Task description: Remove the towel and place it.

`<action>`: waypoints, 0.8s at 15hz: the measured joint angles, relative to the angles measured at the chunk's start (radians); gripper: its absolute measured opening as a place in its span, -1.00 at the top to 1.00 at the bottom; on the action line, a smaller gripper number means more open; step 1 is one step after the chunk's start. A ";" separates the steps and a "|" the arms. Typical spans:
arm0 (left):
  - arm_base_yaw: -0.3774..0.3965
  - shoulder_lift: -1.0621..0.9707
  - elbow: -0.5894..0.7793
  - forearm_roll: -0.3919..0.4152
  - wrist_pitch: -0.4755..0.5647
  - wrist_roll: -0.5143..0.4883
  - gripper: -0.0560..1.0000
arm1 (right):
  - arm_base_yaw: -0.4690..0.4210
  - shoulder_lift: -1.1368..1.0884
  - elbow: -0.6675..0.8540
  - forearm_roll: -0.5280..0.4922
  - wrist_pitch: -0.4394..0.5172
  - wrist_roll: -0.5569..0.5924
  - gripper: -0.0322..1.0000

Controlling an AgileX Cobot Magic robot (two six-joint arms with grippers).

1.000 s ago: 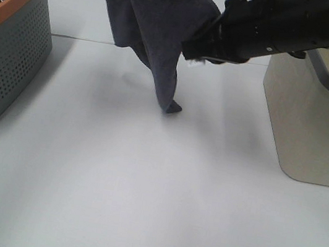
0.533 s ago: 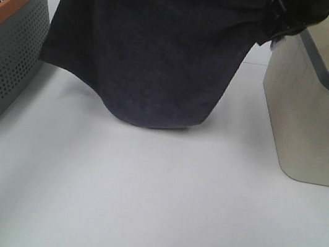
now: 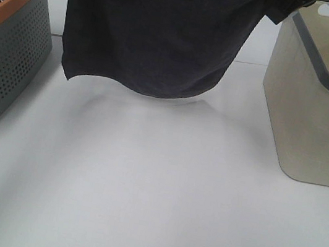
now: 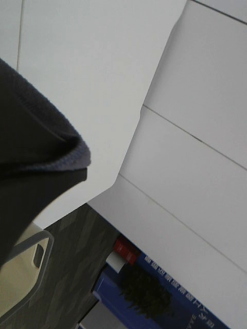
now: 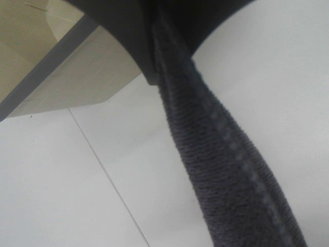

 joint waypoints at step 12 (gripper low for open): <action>0.079 0.317 -0.277 0.176 -0.051 -0.095 0.89 | -0.088 0.288 -0.262 -0.060 -0.223 0.133 0.89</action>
